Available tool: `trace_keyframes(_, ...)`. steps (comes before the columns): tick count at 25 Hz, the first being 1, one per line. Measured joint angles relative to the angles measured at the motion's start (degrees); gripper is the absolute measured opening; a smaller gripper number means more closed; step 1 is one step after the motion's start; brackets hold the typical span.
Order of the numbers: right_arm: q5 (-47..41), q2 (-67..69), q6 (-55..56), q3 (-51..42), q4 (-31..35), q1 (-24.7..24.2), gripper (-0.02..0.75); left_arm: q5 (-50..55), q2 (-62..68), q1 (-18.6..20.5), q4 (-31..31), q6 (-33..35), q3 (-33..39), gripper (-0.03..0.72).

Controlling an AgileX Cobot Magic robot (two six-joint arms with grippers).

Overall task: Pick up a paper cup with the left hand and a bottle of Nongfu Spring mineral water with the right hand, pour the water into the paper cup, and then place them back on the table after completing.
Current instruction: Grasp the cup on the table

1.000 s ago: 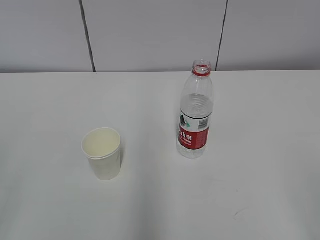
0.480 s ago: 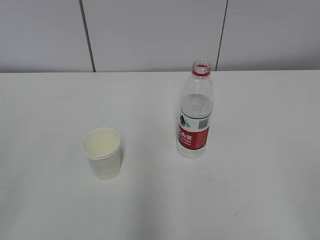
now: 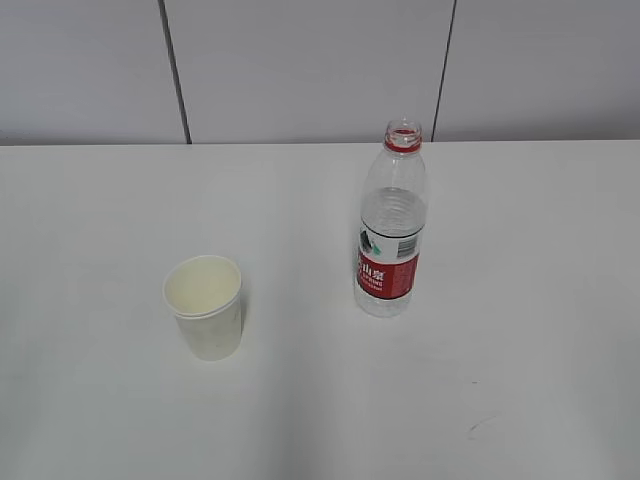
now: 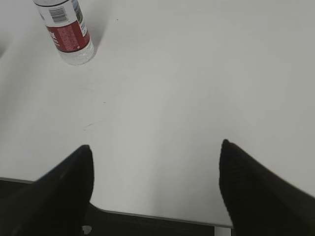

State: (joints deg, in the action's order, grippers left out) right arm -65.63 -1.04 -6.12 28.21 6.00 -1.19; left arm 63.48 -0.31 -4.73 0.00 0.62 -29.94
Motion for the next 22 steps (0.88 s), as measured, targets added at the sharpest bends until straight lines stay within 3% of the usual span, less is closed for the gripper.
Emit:
trace_keyframes(8, 2.8, 0.0, -0.8, 0.9, 0.3, 0.0, 0.588, -1.4, 0.0, 0.0, 0.0, 0.0, -0.6, 0.533)
trace_keyframes(16, 21.7, 8.6, -6.1, 1.3, 0.4, 0.0, 0.588, -19.4, 0.0, 0.0, 0.3, 0.0, 0.6, 0.532)
trace_keyframes(22, 40.0, 13.5, -11.2, -3.8, 1.2, 1.7, 0.588, -34.5, 0.0, 0.0, -0.4, 0.0, 8.9, 0.532)
